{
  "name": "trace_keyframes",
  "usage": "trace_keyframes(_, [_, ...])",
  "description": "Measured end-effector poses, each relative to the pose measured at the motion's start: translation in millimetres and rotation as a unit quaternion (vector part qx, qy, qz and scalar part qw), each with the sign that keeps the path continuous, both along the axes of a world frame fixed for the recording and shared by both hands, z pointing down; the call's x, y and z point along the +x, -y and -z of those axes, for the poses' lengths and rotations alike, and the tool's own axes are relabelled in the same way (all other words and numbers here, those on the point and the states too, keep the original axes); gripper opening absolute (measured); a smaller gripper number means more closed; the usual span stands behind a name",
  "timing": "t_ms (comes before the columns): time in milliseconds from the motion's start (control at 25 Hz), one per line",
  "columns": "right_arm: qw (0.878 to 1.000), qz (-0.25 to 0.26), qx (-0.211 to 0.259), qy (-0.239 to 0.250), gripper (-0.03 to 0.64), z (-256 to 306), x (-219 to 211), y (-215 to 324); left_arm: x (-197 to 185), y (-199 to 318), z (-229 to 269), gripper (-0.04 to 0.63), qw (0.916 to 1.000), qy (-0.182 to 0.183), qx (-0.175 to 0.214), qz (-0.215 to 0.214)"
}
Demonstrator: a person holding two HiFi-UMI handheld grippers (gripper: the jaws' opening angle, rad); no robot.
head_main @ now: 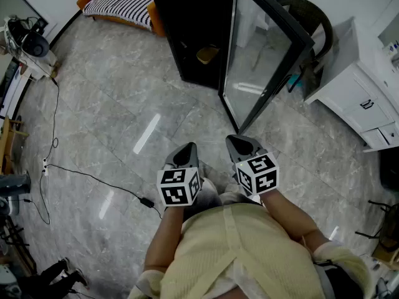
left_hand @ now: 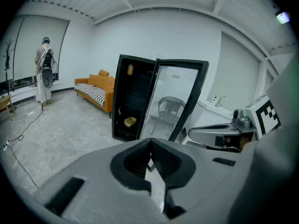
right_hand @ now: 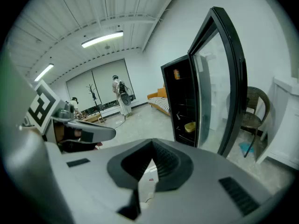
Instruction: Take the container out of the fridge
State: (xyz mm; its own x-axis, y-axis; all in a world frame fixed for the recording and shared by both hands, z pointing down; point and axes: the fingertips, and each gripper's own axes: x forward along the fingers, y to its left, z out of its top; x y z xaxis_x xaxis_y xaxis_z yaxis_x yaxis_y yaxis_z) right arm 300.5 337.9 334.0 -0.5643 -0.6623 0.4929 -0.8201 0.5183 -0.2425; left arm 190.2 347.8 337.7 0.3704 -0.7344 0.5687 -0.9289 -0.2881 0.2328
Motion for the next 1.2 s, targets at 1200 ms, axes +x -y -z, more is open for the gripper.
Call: trace_keyframes(1200, [1.000, -0.005, -0.022, -0.002, 0.028, -11.5, -64.0, 44.9, -61.6, 38.4, -9.0, 0.021, 0.9998, -0.012, -0.010, -0.014])
